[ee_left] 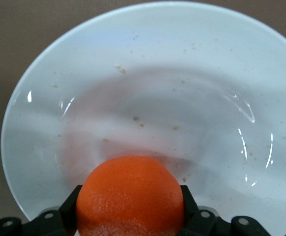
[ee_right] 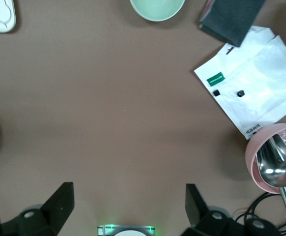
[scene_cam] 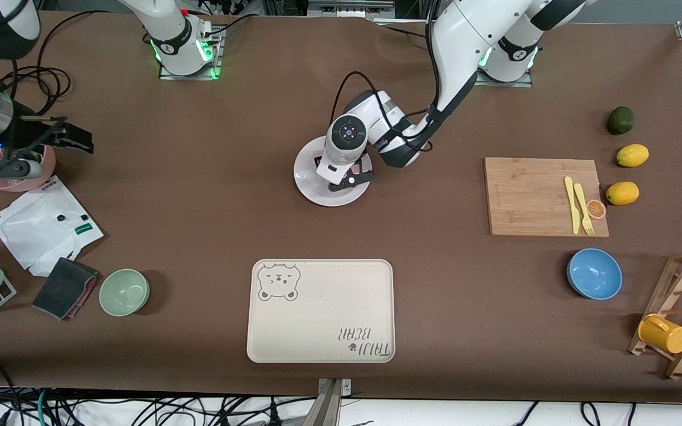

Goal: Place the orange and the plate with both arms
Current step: 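Carry the orange with the left gripper over the white plate, then release the orange onto the plate while the right gripper reaches the plate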

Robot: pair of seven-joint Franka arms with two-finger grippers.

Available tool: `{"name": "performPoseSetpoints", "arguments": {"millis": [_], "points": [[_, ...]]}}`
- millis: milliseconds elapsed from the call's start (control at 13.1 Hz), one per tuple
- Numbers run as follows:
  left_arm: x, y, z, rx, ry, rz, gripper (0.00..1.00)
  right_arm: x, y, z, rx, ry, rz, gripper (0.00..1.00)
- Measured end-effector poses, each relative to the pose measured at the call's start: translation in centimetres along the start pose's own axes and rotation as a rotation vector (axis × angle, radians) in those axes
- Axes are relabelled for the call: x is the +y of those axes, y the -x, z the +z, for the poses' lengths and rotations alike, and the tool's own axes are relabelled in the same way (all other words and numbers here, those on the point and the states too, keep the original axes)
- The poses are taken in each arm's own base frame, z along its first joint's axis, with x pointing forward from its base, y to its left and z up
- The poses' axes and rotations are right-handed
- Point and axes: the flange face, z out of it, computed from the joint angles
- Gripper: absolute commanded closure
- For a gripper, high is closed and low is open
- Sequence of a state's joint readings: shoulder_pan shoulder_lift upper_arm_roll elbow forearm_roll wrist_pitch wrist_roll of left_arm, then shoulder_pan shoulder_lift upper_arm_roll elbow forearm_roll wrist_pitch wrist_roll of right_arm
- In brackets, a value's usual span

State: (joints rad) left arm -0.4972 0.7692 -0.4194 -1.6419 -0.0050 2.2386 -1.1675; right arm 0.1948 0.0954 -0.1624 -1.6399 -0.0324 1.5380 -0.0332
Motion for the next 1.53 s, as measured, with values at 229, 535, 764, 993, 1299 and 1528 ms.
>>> {"name": "performPoseSetpoints", "arguments": {"millis": [229,535,764,993,1299,1528], "points": [[0.2,-0.8,-0.9,0.011,0.016,-0.009,0.0,-3.5,-1.8,3.3,-0.06,-0.048,-0.051,0.0],[-1.4,-4.1,-6.1,0.033,0.006,-0.055,0.0,-8.9,-4.8,11.6,-0.136,-0.228,-0.059,0.0],[-5.4,-7.1,-12.0,0.123,-0.122,-0.041,0.0,-11.6,-4.7,19.2,-0.099,-0.322,-0.009,0.0],[-9.7,-9.3,-16.3,0.163,-0.26,0.054,0.0,-16.3,-2.7,24.4,-0.039,-0.412,0.04,0.0],[-19.5,-18.1,-22.0,0.104,-0.293,0.291,0.0,-23.4,0.5,27.7,0.059,-0.503,0.082,0.0],[-28.4,-23.9,-26.0,0.084,-0.254,0.403,0.0,-26.9,2.5,29.5,0.096,-0.548,0.111,0.0]]}}
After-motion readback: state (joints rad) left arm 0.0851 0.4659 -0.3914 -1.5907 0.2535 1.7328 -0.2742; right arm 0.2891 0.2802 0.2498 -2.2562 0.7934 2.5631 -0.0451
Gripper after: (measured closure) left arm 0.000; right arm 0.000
